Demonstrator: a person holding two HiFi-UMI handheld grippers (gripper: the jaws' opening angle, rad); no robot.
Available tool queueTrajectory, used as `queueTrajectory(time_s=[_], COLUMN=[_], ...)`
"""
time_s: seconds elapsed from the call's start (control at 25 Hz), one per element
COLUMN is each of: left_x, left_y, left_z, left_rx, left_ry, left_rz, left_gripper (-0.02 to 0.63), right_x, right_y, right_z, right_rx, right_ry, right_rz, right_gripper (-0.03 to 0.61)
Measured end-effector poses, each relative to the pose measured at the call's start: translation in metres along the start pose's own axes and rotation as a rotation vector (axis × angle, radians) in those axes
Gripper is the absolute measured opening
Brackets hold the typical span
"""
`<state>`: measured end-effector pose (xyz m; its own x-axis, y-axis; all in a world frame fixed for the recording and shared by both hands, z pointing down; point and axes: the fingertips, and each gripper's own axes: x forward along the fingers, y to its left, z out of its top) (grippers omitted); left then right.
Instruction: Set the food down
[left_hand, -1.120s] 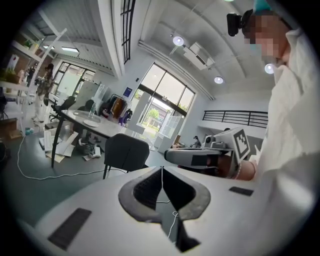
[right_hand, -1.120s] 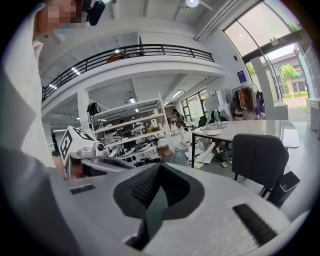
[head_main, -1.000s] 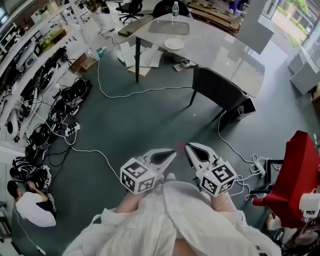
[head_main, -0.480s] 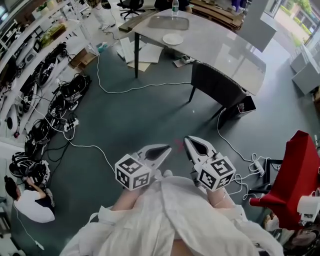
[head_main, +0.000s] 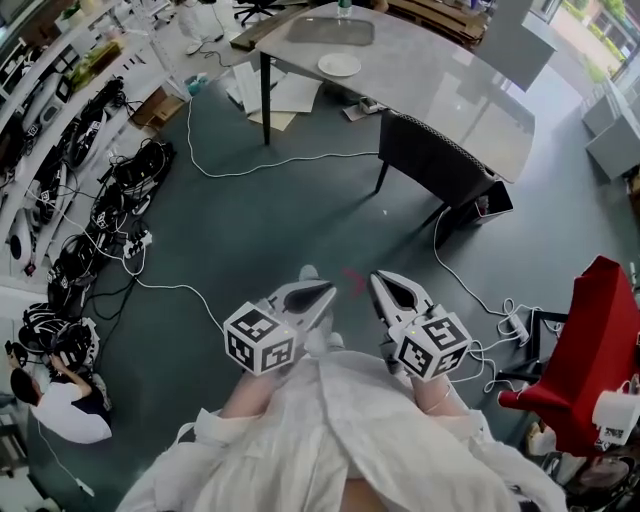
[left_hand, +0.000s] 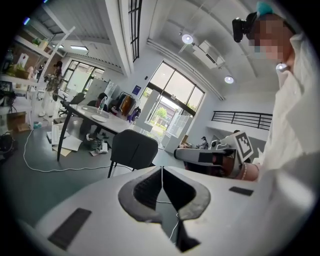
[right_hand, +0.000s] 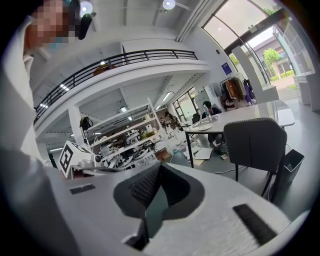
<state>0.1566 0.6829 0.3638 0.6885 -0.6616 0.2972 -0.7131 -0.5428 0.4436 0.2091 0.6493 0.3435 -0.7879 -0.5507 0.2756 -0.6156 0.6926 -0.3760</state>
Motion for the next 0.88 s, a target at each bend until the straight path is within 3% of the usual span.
queueTrajectory(time_s=[0.24, 0.6, 0.88], left_x=[0.025, 0.057, 0.070], left_y=[0.042, 0.131, 0.192], left_z=[0.027, 0.109, 0.150], left_rx=[0.016, 0.056, 0.070], left_ry=[0.020, 0.012, 0.035], left_rz=[-0.021, -0.095, -0.133], left_gripper=[0.017, 0.017, 0.017], right_x=[0.052, 0.156, 0.220], right_y=[-0.022, -0.059, -0.076], right_z=[0.024, 0.090, 0.125], right_rx=[-0.016, -0.033, -0.029], right_ry=[-0.006, -0.041, -0.058], right_rz=[-0.016, -0.059, -0.100], right_gripper=[0.002, 0.002, 0.002])
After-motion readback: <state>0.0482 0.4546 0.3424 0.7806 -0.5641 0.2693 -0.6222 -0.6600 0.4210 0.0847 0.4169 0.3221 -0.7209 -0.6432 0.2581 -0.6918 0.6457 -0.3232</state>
